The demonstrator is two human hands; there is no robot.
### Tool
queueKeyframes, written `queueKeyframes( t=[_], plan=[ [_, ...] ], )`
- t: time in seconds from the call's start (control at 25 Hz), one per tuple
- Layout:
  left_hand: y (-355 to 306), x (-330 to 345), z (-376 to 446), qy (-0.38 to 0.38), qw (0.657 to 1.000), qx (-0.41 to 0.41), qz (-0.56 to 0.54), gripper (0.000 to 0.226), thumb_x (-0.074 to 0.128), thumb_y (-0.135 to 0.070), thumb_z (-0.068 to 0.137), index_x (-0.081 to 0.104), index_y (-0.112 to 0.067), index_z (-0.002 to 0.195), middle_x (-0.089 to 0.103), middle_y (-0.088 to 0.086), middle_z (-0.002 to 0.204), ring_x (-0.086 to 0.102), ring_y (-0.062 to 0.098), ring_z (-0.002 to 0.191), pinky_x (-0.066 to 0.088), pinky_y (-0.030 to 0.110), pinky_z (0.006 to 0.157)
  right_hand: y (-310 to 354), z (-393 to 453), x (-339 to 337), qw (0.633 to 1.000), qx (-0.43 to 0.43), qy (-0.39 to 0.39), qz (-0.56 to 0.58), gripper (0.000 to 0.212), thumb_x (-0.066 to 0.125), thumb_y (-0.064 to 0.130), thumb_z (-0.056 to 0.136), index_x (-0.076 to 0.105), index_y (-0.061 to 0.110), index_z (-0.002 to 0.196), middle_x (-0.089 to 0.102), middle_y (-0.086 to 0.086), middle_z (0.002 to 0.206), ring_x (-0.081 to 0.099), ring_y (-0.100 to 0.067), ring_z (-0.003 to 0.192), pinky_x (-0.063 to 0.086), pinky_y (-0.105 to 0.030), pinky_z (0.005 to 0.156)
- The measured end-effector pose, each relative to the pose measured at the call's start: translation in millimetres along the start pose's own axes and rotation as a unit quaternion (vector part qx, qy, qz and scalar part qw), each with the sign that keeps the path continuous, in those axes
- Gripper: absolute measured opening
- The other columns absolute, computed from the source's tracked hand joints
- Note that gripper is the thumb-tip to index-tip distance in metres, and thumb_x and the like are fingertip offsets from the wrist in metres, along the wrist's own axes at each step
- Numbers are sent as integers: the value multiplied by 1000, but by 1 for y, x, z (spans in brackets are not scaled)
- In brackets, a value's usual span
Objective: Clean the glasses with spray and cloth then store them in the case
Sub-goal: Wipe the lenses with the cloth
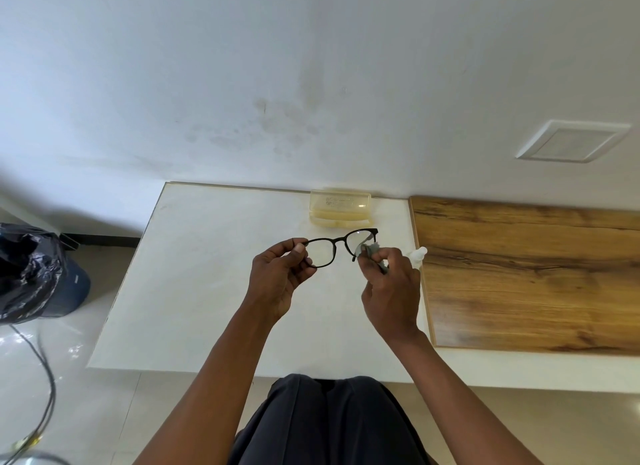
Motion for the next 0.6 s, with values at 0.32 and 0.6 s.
queueKeyframes(
  t=[0.32,0.6],
  plan=[
    [2,6,-3,16,1000,-3,9,13,52,0,90,64,-4,90,52,9,69,54,18,64,56,24,58,-13,21,0,997,66,-11,26,47,72,-14,57,73,11,96,59,-12,82,60,-31,69,45,-35,58],
    [-1,4,-2,12,1000,5,19,14,52,0,90,65,-5,89,52,10,69,54,18,65,55,23,58,12,6,3,1000,-1,1,8,52,74,-12,54,72,13,99,59,-11,82,58,-28,68,35,-27,57]
  ],
)
Point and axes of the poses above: each hand's wrist, its own z-axis towards the middle knuckle, its own x-axis out of the palm, y = z × x, the point moved 7 cm from there along z, towards the middle knuckle
